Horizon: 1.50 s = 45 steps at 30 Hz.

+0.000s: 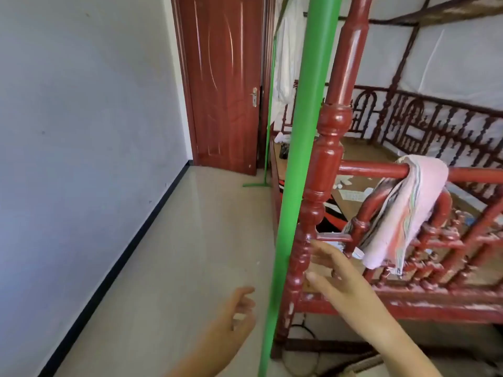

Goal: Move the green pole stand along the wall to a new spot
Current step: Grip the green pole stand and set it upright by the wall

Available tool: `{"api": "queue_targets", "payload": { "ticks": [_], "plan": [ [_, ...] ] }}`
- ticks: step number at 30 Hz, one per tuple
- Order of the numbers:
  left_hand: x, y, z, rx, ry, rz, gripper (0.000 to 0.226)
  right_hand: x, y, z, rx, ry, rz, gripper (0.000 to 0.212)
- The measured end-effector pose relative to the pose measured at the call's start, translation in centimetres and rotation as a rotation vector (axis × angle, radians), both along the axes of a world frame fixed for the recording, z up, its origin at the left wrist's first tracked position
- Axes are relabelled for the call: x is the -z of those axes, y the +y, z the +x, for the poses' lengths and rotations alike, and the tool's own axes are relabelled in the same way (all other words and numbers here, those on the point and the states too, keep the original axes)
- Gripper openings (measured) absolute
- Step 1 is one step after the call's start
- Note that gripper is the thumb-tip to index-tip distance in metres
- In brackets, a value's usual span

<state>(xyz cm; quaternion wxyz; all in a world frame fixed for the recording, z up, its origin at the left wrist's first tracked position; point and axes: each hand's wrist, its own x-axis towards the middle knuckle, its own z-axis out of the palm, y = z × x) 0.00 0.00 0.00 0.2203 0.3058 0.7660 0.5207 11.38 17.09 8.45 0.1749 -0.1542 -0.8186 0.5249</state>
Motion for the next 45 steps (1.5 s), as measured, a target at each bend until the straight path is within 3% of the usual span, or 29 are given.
{"api": "queue_targets", "payload": {
  "ticks": [3,8,12,20,28,32,45],
  "plan": [
    [-0.5,3.2,-0.3,-0.001,0.022,-0.006,0.037,-0.1,-0.1,-2.8,-0.085,-0.036,0.062,0.059],
    [-0.5,6.3,0.4,0.031,-0.042,-0.016,0.026,0.2,-0.6,-5.0,-0.128,-0.001,0.091,0.042],
    [0.4,6.6,0.4,-0.050,-0.027,-0.087,0.011,0.3,-0.3,-5.6,-0.133,0.017,0.101,0.038],
    [1.3,3.6,-0.1,-0.259,-0.015,-0.127,0.016,0.0,-2.7,-7.8,-0.304,0.072,0.071,0.030],
    [1.3,-5.6,-3.3,-0.570,0.120,-0.223,0.026,0.1,-11.5,-14.7,-0.592,0.078,0.027,0.012],
    [1.3,-12.0,-5.2,-0.709,0.126,-0.231,0.024,0.1,-18.1,-18.1,-0.680,0.096,0.036,0.016],
    [0.2,-33.7,-11.8,-0.898,0.125,-0.238,0.023,-0.6,-40.3,-27.0,-0.850,0.122,0.027,0.014]
  ]
}}
